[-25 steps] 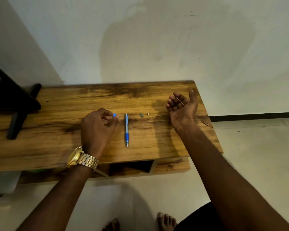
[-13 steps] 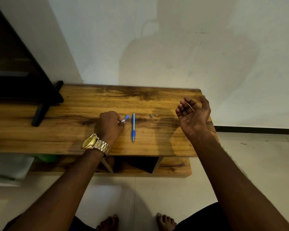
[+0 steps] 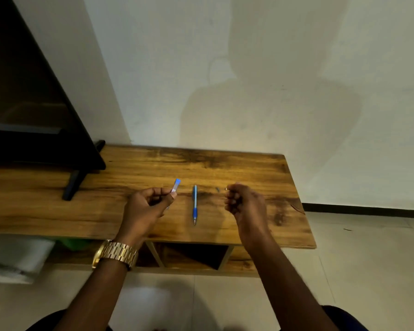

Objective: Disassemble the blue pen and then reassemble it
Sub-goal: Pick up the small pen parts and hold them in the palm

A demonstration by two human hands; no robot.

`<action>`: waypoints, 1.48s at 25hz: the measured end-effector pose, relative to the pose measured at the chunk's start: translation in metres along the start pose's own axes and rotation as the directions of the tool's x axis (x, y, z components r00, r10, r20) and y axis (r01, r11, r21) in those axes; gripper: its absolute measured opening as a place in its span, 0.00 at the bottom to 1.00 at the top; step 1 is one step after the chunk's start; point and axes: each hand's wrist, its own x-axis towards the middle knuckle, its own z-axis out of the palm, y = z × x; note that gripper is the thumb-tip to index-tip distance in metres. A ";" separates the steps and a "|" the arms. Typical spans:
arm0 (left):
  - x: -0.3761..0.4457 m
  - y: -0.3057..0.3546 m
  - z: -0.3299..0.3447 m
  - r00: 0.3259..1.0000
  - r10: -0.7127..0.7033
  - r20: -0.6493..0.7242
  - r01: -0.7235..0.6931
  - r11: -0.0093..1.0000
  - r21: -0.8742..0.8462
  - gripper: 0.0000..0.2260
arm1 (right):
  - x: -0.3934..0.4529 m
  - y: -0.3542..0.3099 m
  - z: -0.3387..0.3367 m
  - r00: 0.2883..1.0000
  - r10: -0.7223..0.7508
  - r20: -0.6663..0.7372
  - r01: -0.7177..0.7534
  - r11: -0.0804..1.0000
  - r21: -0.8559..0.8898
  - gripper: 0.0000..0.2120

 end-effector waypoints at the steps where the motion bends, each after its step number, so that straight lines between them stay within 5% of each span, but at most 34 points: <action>1: -0.005 -0.001 0.001 1.000 0.001 0.010 0.000 0.999 -0.039 0.08 | -0.004 0.009 0.007 0.997 -0.053 0.051 0.060 0.986 -0.153 0.09; 5: -0.007 -0.006 0.017 0.993 0.051 0.103 -0.047 0.998 -0.037 0.07 | 0.000 0.024 0.027 0.959 -0.139 0.245 0.227 0.897 -0.379 0.07; 15: 0.016 -0.003 0.031 0.973 0.063 0.220 -0.080 0.994 0.069 0.08 | 0.046 0.020 0.020 0.941 -0.123 0.315 0.278 0.811 -0.514 0.05; 20: 0.020 -0.008 0.032 0.961 0.038 0.275 -0.071 0.991 0.112 0.08 | 0.046 0.017 0.019 0.898 -0.080 0.433 0.379 0.641 -0.667 0.07; 25: 0.025 -0.012 0.028 0.980 0.024 0.199 -0.028 0.999 0.020 0.08 | 0.061 0.004 0.001 0.933 -0.254 0.257 0.361 0.640 -0.678 0.09; 31: 0.034 -0.013 0.022 0.998 -0.010 0.063 0.013 0.999 -0.048 0.07 | 0.079 0.022 -0.026 0.965 -0.104 0.242 0.259 0.214 -0.942 0.07; 37: 0.031 -0.014 0.023 0.995 -0.021 0.102 0.025 0.999 -0.040 0.09 | 0.079 0.026 -0.026 0.968 -0.137 0.212 0.240 0.250 -0.938 0.04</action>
